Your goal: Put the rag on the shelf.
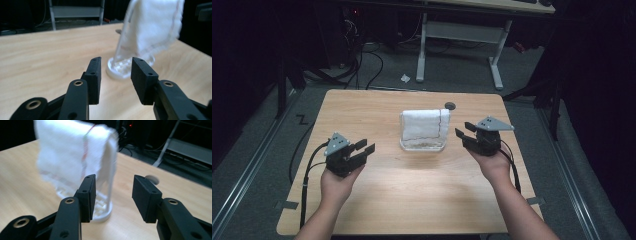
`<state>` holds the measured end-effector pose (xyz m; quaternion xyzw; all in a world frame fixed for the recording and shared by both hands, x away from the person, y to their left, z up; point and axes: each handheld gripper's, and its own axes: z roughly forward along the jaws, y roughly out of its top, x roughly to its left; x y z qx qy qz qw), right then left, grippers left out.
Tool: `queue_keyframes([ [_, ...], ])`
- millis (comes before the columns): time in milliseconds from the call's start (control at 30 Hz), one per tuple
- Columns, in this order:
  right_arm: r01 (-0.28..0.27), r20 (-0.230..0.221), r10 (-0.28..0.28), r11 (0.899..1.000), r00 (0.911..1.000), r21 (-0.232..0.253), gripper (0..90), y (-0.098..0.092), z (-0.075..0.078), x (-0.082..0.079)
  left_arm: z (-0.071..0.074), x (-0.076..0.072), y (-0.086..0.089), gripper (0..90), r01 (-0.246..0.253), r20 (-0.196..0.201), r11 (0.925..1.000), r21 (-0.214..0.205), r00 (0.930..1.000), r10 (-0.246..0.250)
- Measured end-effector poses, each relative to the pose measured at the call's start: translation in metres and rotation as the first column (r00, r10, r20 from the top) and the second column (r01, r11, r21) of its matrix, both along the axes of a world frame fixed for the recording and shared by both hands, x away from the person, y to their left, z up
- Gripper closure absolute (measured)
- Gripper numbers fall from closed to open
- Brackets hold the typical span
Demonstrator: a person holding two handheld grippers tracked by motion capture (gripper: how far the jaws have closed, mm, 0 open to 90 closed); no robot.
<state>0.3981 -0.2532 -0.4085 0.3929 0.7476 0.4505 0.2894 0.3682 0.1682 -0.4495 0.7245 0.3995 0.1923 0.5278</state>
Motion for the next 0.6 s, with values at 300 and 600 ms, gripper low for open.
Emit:
queue_keyframes([
  [300,-0.003,-0.104,0.001,1.0,0.9946,-0.017,46.4,0.01,-0.065,-0.053,-0.069,-0.051,-0.01,54.4,0.061,-0.108,0.9893,0.133,0.993,-0.046],
  [600,-0.011,-0.194,-0.001,0.998,0.981,-0.061,46.4,0.007,-0.112,-0.072,-0.076,-0.049,-0.017,54.0,0.092,-0.151,0.9831,0.158,0.9862,-0.068],
])
